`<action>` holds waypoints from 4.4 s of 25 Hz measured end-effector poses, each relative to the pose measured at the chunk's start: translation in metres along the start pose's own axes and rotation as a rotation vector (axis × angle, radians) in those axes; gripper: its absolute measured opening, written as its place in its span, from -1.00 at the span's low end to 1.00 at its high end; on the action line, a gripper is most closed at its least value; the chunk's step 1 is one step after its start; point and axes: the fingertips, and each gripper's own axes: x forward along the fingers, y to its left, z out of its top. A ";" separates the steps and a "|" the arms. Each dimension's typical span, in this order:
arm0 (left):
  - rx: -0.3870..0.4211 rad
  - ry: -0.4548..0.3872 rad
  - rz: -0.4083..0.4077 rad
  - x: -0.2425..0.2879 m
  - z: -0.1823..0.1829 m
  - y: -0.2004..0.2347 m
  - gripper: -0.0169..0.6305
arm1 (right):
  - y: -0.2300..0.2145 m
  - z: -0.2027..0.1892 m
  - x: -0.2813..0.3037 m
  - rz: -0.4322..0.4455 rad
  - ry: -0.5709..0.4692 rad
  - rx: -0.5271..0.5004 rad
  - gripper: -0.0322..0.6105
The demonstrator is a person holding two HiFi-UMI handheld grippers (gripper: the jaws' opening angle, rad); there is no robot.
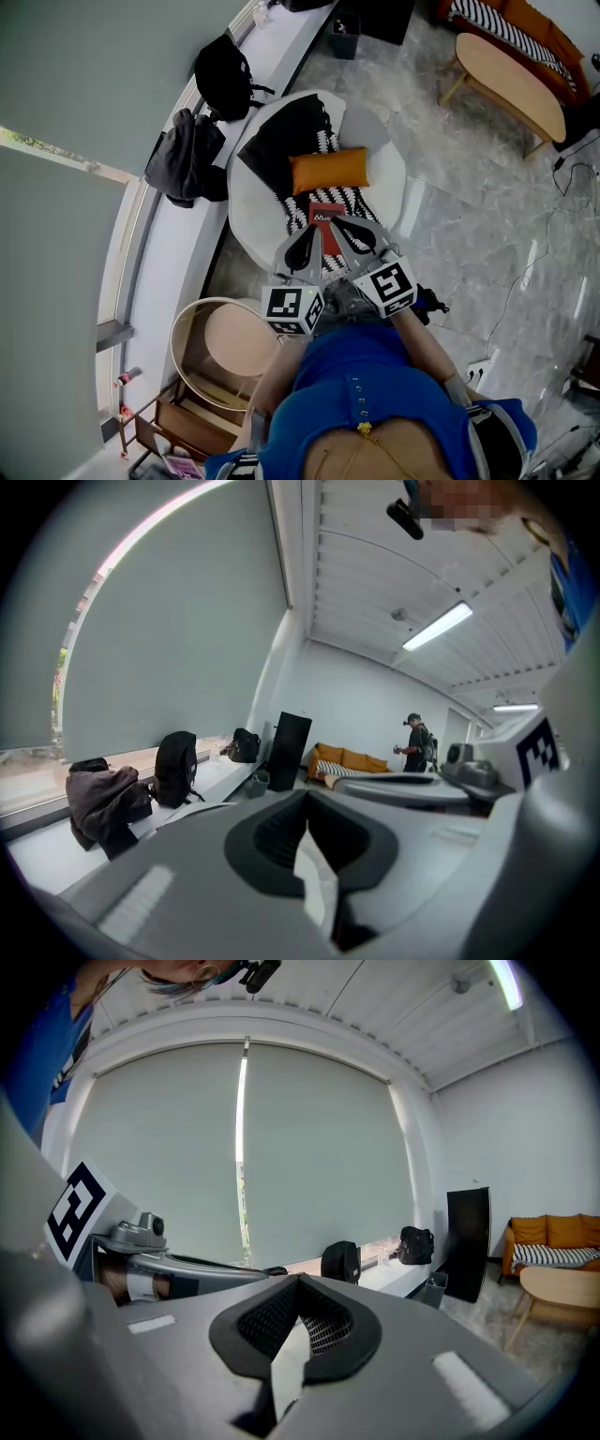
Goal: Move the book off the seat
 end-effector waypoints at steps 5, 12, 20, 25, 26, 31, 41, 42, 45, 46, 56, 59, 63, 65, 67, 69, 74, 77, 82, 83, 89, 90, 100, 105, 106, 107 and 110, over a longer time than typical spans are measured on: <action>-0.003 0.030 -0.003 0.009 -0.009 0.006 -0.94 | -0.006 -0.008 0.007 -0.003 0.025 0.007 -0.90; -0.035 0.094 0.007 0.029 -0.044 0.031 -0.94 | -0.018 -0.043 0.030 -0.025 0.093 0.042 -0.90; -0.039 0.197 0.048 0.087 -0.139 0.088 -0.94 | -0.048 -0.153 0.095 -0.055 0.219 0.090 -0.90; 0.013 0.270 0.027 0.131 -0.234 0.119 -0.94 | -0.070 -0.270 0.139 -0.086 0.310 0.172 -0.90; 0.015 0.281 0.020 0.140 -0.258 0.126 -0.94 | -0.075 -0.299 0.147 -0.092 0.331 0.190 -0.90; -0.028 0.376 -0.009 0.183 -0.389 0.167 -0.94 | -0.102 -0.450 0.185 -0.107 0.457 0.311 -0.89; -0.254 0.580 -0.061 0.234 -0.592 0.239 -0.61 | -0.130 -0.663 0.220 -0.140 0.611 0.535 -0.54; -0.261 0.599 -0.061 0.239 -0.607 0.244 -0.50 | -0.133 -0.678 0.222 -0.156 0.610 0.568 -0.48; -0.266 0.649 -0.042 0.253 -0.643 0.261 -0.32 | -0.141 -0.721 0.229 -0.185 0.611 0.666 -0.41; -0.264 0.670 -0.041 0.255 -0.653 0.265 -0.24 | -0.140 -0.734 0.229 -0.180 0.618 0.684 -0.34; -0.210 0.767 -0.072 0.265 -0.710 0.272 -0.19 | -0.122 -0.793 0.236 -0.061 0.648 0.805 -0.13; -0.195 0.774 -0.051 0.266 -0.713 0.276 -0.28 | -0.124 -0.794 0.236 -0.058 0.631 0.857 -0.15; -0.208 0.781 -0.027 0.263 -0.710 0.271 -0.31 | -0.127 -0.787 0.233 -0.076 0.645 0.823 -0.19; -0.209 0.774 -0.009 0.260 -0.703 0.267 -0.32 | -0.129 -0.777 0.232 -0.091 0.636 0.807 -0.18; -0.199 0.758 0.006 0.257 -0.689 0.261 -0.32 | -0.132 -0.761 0.230 -0.090 0.628 0.788 -0.18; -0.196 0.734 0.013 0.255 -0.667 0.255 -0.32 | -0.135 -0.738 0.226 -0.080 0.622 0.763 -0.17; -0.194 0.667 0.033 0.234 -0.590 0.234 -0.34 | -0.134 -0.657 0.208 -0.070 0.594 0.714 -0.18; -0.184 0.609 0.043 0.225 -0.532 0.219 -0.34 | -0.137 -0.598 0.196 -0.068 0.558 0.685 -0.18; -0.183 0.525 0.064 0.205 -0.431 0.197 -0.33 | -0.141 -0.492 0.178 -0.067 0.512 0.630 -0.18; -0.181 0.505 0.070 0.203 -0.410 0.194 -0.33 | -0.144 -0.470 0.177 -0.065 0.498 0.615 -0.18; -0.179 0.426 0.085 0.150 -0.290 0.152 -0.34 | -0.124 -0.341 0.129 -0.051 0.463 0.559 -0.18; -0.171 0.408 0.084 0.141 -0.271 0.145 -0.34 | -0.120 -0.320 0.121 -0.053 0.454 0.547 -0.18; -0.145 0.278 0.079 0.060 -0.128 0.079 -0.35 | -0.084 -0.162 0.041 -0.080 0.372 0.439 -0.17; -0.143 0.200 0.092 0.023 -0.081 0.052 -0.35 | -0.066 -0.105 0.009 -0.079 0.335 0.368 -0.17; -0.130 0.187 0.095 0.016 -0.073 0.047 -0.35 | -0.062 -0.097 0.002 -0.077 0.325 0.365 -0.17; -0.120 0.178 0.097 0.008 -0.066 0.041 -0.35 | -0.057 -0.090 -0.005 -0.074 0.318 0.364 -0.17; -0.109 0.155 0.094 -0.009 -0.050 0.026 -0.35 | -0.049 -0.072 -0.024 -0.071 0.303 0.362 -0.17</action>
